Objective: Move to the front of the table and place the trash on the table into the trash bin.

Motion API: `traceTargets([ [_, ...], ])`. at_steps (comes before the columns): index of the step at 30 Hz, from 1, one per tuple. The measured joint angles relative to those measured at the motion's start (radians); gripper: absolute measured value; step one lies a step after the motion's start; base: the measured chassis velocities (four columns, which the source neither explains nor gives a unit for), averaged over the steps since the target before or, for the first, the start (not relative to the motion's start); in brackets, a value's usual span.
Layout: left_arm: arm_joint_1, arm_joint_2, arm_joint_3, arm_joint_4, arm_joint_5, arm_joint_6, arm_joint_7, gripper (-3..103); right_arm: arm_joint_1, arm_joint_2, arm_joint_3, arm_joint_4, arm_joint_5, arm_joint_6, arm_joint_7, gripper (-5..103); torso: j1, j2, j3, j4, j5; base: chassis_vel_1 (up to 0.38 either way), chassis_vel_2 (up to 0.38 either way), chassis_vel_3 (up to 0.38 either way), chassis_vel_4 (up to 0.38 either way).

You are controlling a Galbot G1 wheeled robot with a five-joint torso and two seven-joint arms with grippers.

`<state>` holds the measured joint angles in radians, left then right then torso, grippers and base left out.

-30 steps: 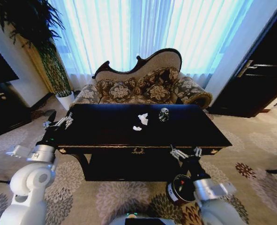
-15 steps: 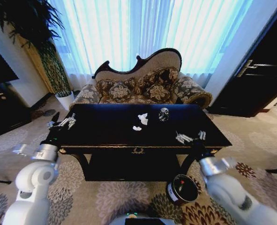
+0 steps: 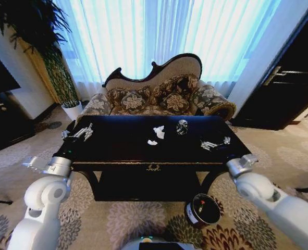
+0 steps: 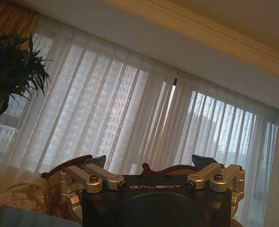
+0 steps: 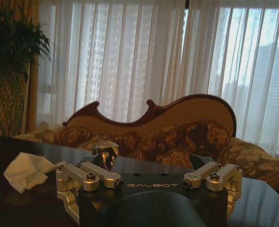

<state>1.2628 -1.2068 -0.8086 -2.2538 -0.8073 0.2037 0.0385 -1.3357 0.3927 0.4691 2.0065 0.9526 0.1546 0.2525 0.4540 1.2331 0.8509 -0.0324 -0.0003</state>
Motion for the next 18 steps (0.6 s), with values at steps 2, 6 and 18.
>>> traceTargets([
  [2, -0.002, -0.006, 0.005, 0.006, 0.007, 0.000, 0.003, 100, 0.044, -0.033, -0.045, -0.039, 0.022, 0.002, -0.020, 100, 0.000, 0.000, 0.000, -0.0002, 0.0002, 0.000, 0.000, 0.000, 0.000],
  [6, -0.002, -0.012, 0.007, 0.010, 0.015, 0.001, 0.006, 100, 0.159, -0.053, -0.148, -0.082, 0.046, 0.014, -0.040, 100, 0.000, 0.000, 0.000, -0.0001, 0.0002, 0.000, 0.000, 0.000, 0.000],
  [18, 0.006, -0.024, -0.003, 0.014, 0.022, 0.001, 0.008, 100, 0.531, -0.045, -0.527, -0.163, 0.129, 0.011, -0.092, 100, 0.000, 0.000, 0.000, -0.0005, 0.0002, 0.000, 0.000, 0.000, 0.000],
])
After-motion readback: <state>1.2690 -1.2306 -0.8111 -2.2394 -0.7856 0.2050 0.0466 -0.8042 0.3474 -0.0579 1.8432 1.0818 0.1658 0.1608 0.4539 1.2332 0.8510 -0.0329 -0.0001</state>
